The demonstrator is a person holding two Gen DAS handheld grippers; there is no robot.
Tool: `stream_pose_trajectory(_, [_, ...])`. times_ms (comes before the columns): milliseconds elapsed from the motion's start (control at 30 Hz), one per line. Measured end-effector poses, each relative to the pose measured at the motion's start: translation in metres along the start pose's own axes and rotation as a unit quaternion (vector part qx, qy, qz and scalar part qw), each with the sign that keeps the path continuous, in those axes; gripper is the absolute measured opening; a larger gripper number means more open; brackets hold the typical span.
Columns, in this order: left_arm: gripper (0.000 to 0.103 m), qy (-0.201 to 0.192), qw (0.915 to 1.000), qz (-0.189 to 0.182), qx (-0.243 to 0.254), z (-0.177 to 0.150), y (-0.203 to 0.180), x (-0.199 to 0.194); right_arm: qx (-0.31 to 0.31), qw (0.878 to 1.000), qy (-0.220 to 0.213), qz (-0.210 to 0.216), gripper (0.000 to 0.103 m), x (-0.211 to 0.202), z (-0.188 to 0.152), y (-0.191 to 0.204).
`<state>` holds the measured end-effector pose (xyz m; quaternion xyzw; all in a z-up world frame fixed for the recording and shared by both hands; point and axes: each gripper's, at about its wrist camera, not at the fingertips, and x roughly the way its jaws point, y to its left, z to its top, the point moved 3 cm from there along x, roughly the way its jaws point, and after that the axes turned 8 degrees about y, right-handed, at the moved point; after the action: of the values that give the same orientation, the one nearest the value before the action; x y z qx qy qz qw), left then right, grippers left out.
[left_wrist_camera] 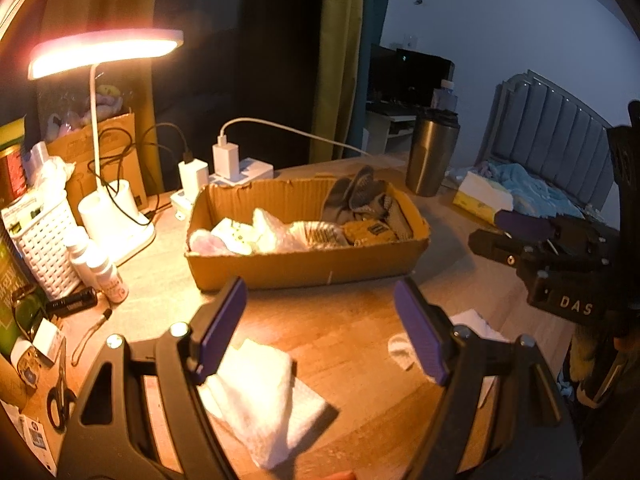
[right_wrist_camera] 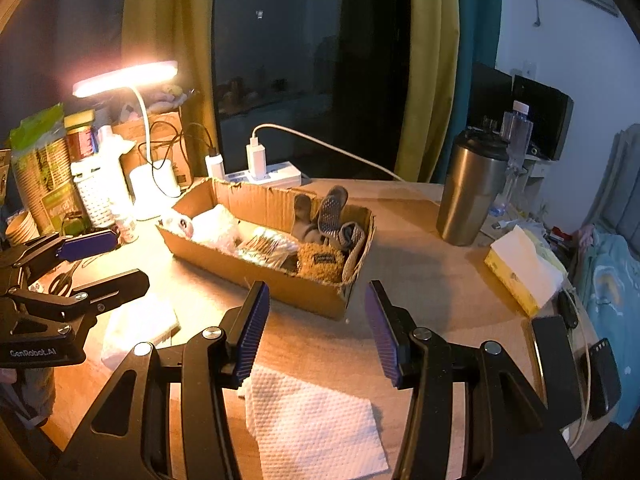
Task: Organize soft objects
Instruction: 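Withdraw both grippers from the box toward the white paper towels, then pinch a white paper towel with left gripper while right gripper pinches another towel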
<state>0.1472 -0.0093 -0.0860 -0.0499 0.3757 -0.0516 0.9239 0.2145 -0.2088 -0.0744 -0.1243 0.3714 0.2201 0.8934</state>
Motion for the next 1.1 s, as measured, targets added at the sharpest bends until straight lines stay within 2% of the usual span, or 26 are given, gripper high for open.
stream_pose_trajectory(300, [0.078,0.015,0.9999,0.003,-0.004,-0.024,-0.002,0.000,0.002,1.000,0.016,0.009,0.053,0.004,-0.025,0.003])
stream_pose_trajectory(400, [0.078,0.019,0.9998,0.006,-0.005,-0.032,-0.001,0.000,0.006,1.000,0.023,0.017,0.066,0.006,-0.034,0.003])
stream_pose_trajectory(433, [0.078,0.021,0.9997,0.007,-0.006,-0.034,0.000,0.000,0.008,0.999,0.024,0.022,0.067,0.007,-0.036,0.003])
stream_pose_trajectory(867, [0.078,0.056,0.9974,0.036,-0.028,-0.068,0.025,0.012,0.024,0.997,0.063,0.031,0.068,0.027,-0.070,-0.003])
stream_pose_trajectory(967, [0.078,0.064,0.9964,0.044,-0.035,-0.073,0.032,0.017,0.023,0.997,0.073,0.033,0.073,0.033,-0.076,-0.003])
stream_pose_trajectory(1100, [0.078,0.077,0.9946,0.056,-0.042,-0.077,0.039,0.025,0.025,0.995,0.091,0.032,0.073,0.043,-0.083,-0.004])
